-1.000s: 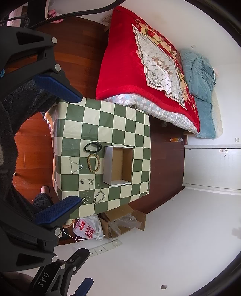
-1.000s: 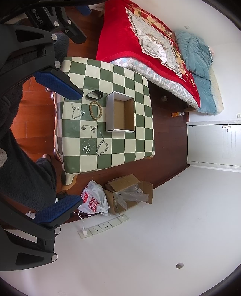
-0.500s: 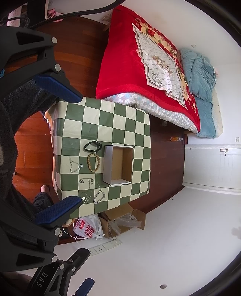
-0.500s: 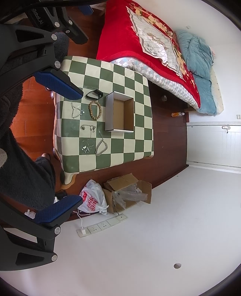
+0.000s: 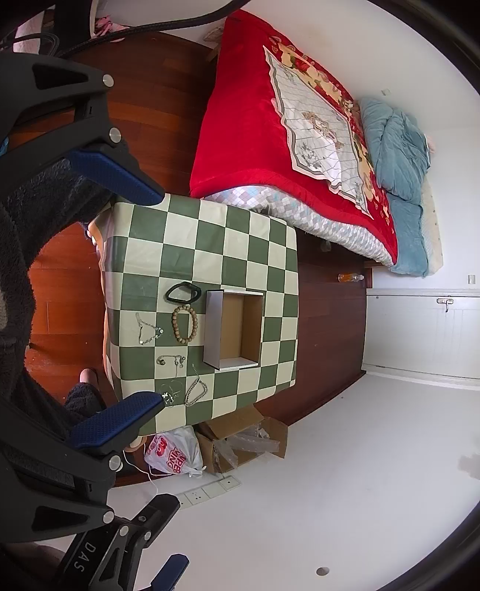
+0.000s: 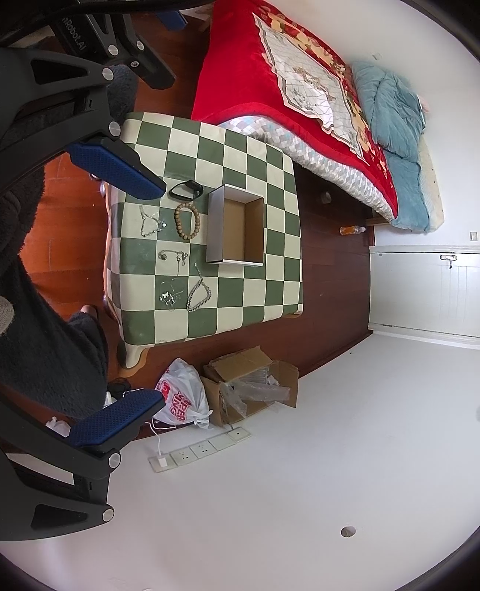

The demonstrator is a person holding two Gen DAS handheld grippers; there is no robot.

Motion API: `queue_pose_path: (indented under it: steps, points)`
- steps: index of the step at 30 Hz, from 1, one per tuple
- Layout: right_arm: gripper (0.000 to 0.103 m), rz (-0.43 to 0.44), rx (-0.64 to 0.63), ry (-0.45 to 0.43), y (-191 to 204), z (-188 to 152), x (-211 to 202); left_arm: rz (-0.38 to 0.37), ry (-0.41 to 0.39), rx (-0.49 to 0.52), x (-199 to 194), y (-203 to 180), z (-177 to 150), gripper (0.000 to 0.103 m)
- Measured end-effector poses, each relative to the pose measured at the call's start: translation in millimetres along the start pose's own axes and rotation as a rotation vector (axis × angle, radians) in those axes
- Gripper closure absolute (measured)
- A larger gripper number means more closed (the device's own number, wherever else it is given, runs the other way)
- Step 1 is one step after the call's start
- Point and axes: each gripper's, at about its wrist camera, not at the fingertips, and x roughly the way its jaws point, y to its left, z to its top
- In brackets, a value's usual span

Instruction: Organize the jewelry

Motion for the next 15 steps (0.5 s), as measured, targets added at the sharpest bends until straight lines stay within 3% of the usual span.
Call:
queue_pose_path:
  steps: [15]
  points:
    - [0.000,-0.003,-0.007,-0.005,4.6,4.7,-0.9,0.002,-0.008,-0.004,0.3,1.3,0.5,0.000]
